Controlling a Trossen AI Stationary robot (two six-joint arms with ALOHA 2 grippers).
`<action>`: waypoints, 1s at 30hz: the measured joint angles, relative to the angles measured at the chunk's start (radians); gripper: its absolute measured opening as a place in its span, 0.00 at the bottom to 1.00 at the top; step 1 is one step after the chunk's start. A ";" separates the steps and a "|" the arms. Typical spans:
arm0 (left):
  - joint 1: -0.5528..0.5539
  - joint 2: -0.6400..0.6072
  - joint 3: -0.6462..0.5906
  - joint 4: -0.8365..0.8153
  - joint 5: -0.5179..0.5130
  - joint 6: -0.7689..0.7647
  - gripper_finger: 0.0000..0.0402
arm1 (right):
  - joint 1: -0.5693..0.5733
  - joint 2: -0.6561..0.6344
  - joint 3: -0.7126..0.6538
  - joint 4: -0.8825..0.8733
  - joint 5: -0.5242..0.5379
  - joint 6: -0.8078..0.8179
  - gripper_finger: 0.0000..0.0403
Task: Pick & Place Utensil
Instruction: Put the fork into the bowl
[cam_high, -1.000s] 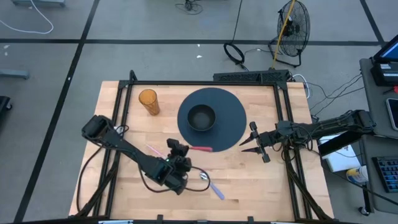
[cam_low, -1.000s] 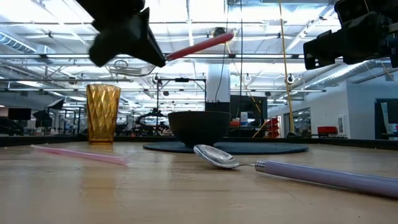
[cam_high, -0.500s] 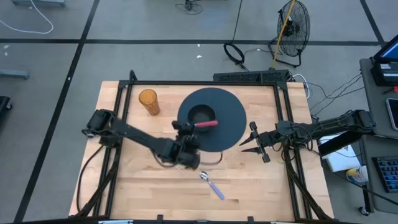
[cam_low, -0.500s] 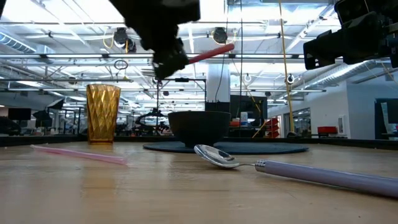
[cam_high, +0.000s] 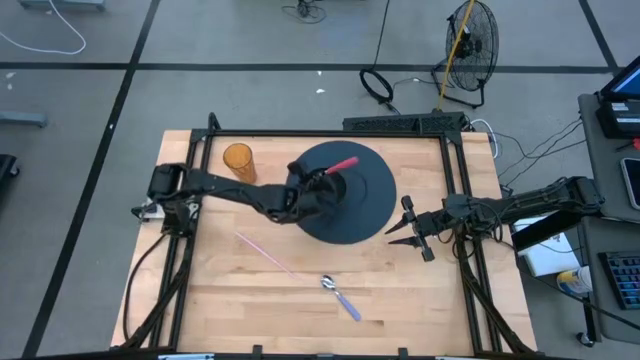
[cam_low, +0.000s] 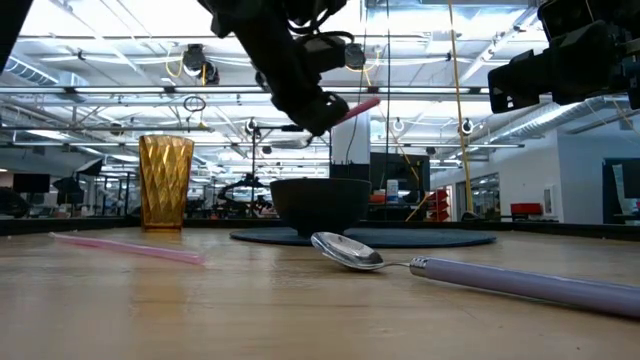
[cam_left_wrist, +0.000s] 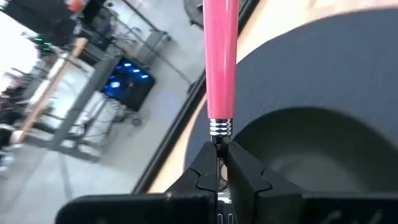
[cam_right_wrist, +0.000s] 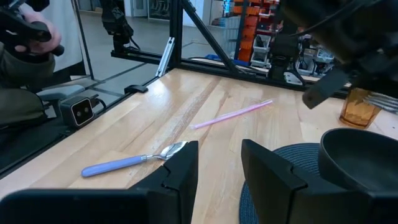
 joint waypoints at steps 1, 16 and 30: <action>0.010 0.000 0.000 0.022 0.023 0.003 0.03 | 0.000 0.000 0.000 0.000 0.000 0.000 0.29; 0.121 0.000 -0.072 0.227 0.178 -0.113 0.04 | 0.000 0.000 0.000 -0.006 0.000 0.000 0.29; 0.170 0.000 -0.233 0.453 0.271 -0.279 0.08 | 0.000 0.000 0.000 -0.006 0.000 0.000 0.29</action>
